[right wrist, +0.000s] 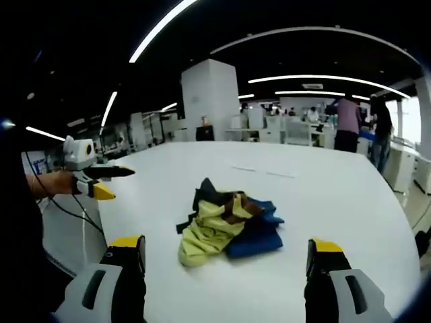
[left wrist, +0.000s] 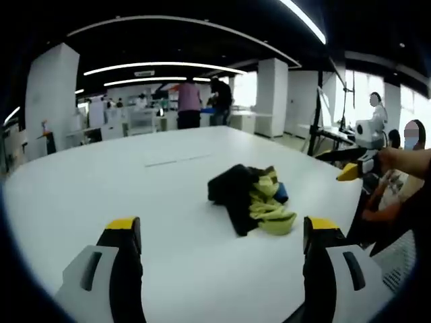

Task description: Fold the garment on the visible template until the final outline fits inside the template.

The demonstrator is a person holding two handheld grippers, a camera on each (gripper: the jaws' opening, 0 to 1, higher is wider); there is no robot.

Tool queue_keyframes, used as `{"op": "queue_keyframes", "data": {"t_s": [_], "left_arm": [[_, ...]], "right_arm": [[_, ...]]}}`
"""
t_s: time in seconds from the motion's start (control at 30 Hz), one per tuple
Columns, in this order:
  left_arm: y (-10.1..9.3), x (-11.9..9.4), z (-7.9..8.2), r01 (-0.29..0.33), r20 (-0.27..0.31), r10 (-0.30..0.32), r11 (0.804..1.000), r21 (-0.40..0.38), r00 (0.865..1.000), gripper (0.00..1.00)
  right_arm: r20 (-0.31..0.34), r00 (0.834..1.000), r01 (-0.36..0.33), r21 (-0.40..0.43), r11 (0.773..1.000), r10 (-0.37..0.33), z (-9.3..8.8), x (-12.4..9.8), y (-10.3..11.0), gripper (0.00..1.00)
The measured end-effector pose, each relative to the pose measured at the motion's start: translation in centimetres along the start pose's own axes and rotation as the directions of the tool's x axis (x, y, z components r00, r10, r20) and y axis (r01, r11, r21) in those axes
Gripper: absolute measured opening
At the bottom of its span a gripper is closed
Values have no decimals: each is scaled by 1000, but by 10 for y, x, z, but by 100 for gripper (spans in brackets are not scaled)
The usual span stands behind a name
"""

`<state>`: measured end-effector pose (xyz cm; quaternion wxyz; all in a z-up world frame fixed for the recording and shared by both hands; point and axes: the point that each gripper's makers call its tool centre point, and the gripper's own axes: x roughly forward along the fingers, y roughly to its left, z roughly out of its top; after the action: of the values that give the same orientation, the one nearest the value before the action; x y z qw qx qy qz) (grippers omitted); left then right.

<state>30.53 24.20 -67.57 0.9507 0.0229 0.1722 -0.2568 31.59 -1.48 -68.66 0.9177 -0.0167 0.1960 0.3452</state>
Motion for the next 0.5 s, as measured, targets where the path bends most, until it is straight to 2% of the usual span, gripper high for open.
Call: {"op": "queue_keyframes", "data": {"t_s": [0.23, 0.37, 0.47, 0.5], "left_arm": [[5, -1, -5, -7, -14, 7, 1000, 6, 1000, 97], [8, -1, -2, -11, 5, 11, 1000, -4, 1000, 96], [6, -4, 0, -10, -2, 10, 1000, -10, 1000, 96], [4, -5, 3, -6, 15, 6, 1000, 1, 1000, 96]], "right_arm": [[-1, 1000, 0, -11, 1000, 0, -1, -1, 3, 99], [6, 1000, 13, -8, 1000, -13, 0, -1, -1, 99], [-1, 1000, 9, -3, 1000, -9, 2, -2, 0, 99], [9, 1000, 12, -13, 1000, -12, 4, -3, 0, 99]]}}
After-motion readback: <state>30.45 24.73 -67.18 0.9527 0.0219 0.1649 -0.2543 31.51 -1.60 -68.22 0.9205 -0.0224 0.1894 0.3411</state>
